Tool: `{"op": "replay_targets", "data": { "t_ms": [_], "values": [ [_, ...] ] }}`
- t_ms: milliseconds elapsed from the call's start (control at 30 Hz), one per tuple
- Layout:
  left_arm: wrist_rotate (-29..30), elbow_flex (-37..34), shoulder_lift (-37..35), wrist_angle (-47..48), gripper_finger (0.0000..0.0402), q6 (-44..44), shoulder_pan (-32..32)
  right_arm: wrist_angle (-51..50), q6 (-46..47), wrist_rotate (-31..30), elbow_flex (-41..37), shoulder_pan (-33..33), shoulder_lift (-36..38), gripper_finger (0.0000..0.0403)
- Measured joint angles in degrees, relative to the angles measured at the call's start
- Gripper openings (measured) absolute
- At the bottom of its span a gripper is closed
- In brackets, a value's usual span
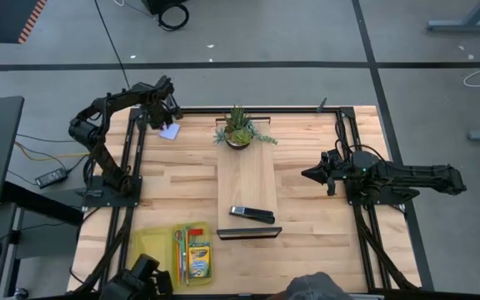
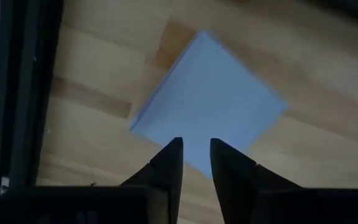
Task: Pack school essentials
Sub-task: Put the blue sticky note into the yellow supply box
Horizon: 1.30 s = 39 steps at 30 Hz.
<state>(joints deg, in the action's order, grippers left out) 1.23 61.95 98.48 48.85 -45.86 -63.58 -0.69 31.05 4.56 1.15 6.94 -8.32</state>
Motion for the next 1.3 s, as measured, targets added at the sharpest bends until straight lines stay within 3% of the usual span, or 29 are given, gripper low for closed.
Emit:
{"op": "replay_targets", "data": {
  "t_ms": [200, 400, 500, 933, 1167, 1300],
  "values": [
    [0.55, 1.47, 3.95, 2.18, 0.0070, 7.19, 3.37, 0.00, 0.00, -0.02, 0.00, 0.00, -0.02, 0.0006],
    [6.03, 3.99, 7.33, 1.84, 0.0053, 10.48, 8.81, 0.00, -0.01, -0.02, 0.00, 0.01, 0.00, 0.0006],
    [5.88, 4.72, 9.43, 2.62, 0.0048, 11.05, 9.90, 0.00, -0.02, -0.02, 0.00, 0.01, 0.00, 0.0006],
    [-7.03, 8.63, 13.03, 4.59, 0.0005, 18.02, 12.47, 0.00, -0.02, 0.00, 0.00, 0.02, 0.00, 0.0006],
    [-24.27, 9.00, 13.03, 5.67, 0.0005, 18.03, 14.23, 0.00, -0.02, 0.00, 0.00, 0.02, 0.00, 0.0006],
    [-22.23, 10.45, 12.61, 9.66, 0.0007, 19.16, 15.13, 0.00, -0.02, 0.00, 0.00, 0.00, 0.00, 0.0006]
  ]
}}
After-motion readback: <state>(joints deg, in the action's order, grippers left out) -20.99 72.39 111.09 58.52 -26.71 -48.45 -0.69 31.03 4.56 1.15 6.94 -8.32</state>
